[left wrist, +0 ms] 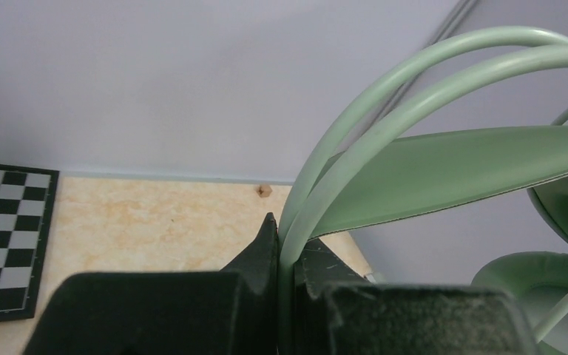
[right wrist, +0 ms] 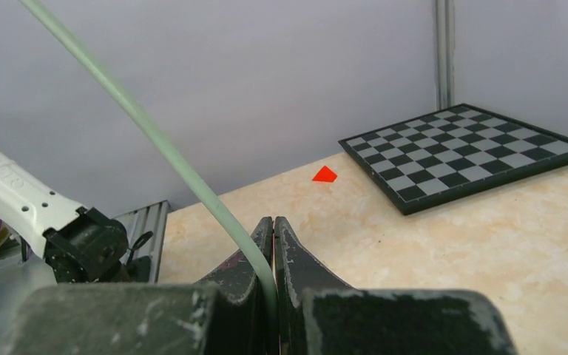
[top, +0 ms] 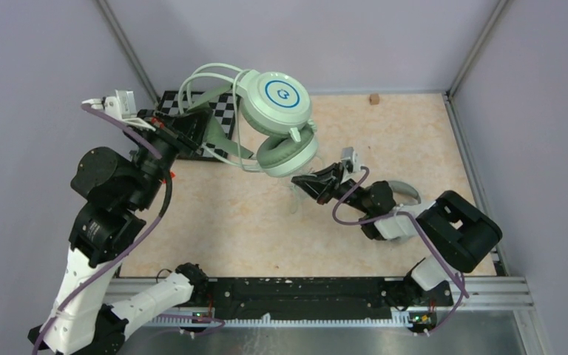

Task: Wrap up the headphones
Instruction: Wrap the headphones cable around the headphones.

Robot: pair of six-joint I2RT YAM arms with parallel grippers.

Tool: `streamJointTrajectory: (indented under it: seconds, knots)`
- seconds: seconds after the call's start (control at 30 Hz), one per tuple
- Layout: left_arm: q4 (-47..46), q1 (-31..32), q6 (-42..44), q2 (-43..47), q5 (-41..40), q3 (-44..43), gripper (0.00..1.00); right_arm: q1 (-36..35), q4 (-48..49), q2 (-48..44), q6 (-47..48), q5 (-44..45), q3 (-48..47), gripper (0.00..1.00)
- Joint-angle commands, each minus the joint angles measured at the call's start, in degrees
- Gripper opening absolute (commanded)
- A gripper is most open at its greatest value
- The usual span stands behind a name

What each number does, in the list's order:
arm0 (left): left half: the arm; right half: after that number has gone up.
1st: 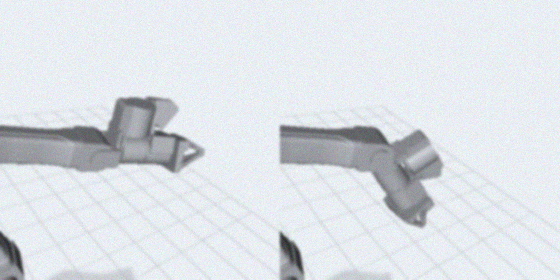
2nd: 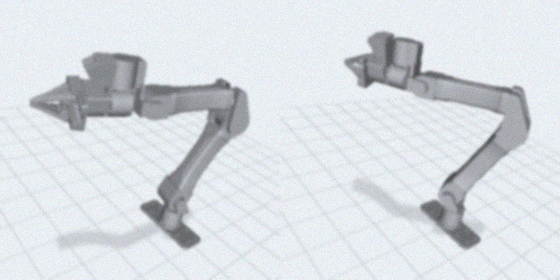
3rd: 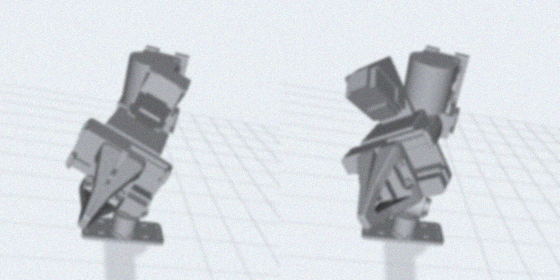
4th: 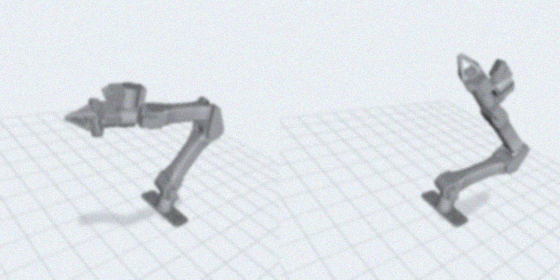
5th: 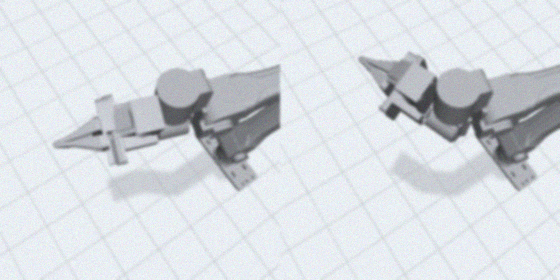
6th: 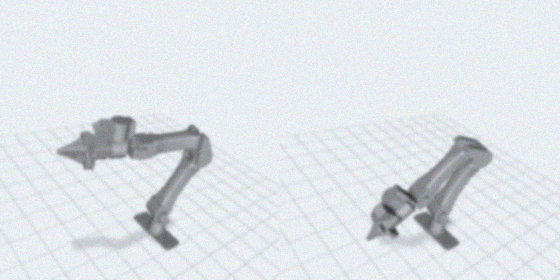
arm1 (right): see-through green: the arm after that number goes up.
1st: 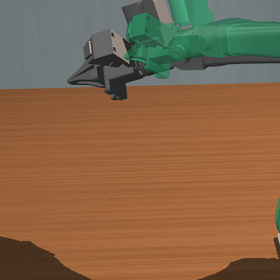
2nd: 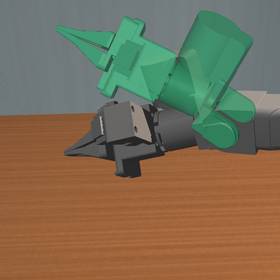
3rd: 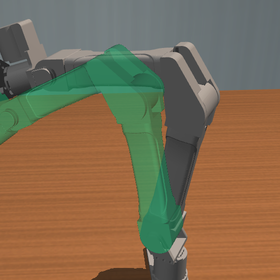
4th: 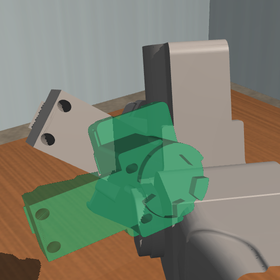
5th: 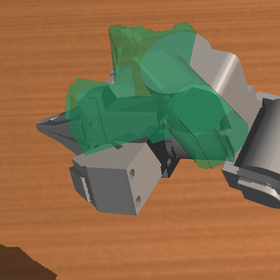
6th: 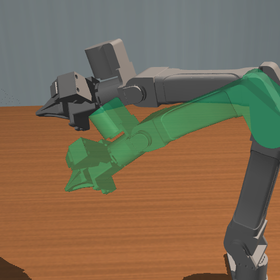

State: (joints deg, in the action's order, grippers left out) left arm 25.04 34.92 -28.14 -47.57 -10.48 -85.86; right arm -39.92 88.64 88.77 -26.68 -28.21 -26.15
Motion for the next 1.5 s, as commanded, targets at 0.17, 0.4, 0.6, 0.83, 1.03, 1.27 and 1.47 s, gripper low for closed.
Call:
streamJointTrajectory:
  seconds: [0.17, 0.4, 0.6, 0.83, 1.03, 1.27, 1.47]
  knots:
    - [-9.21, 0.13, 4.94, 1.18, -13.05, -3.85, 0.00, 0.37, 3.39, -0.38, 3.47, -3.91, 2.48, 0.00]
    - [-8.26, 0.06, 7.32, 0.81, -14.40, -5.78, 0.00, 0.35, 3.03, 0.58, 3.74, -5.28, 1.83, 0.00]
    - [-0.48, 0.07, 1.51, -0.52, 3.45, -7.90, 0.00, 0.50, 0.72, 0.54, 4.48, -0.58, 1.12, 0.00]
    - [12.36, 0.06, 4.09, -0.84, 24.30, -5.97, 0.00, 3.67, -1.37, -0.74, 1.47, 1.22, -0.50, 0.00]
    - [25.61, 0.09, 18.26, -2.92, 15.99, -7.27, 0.00, 9.51, -8.81, -5.09, 0.36, 1.85, -3.63, 0.00]
    - [29.39, 0.11, 43.70, -5.27, 28.69, -2.62, 0.00, 10.61, -32.40, -12.14, 3.81, 4.81, -11.88, 0.00]
    - [30.77, 0.14, 54.11, -9.41, 16.85, -0.43, 0.00, 10.55, -51.56, -17.78, 3.62, 0.22, -19.33, 0.00]
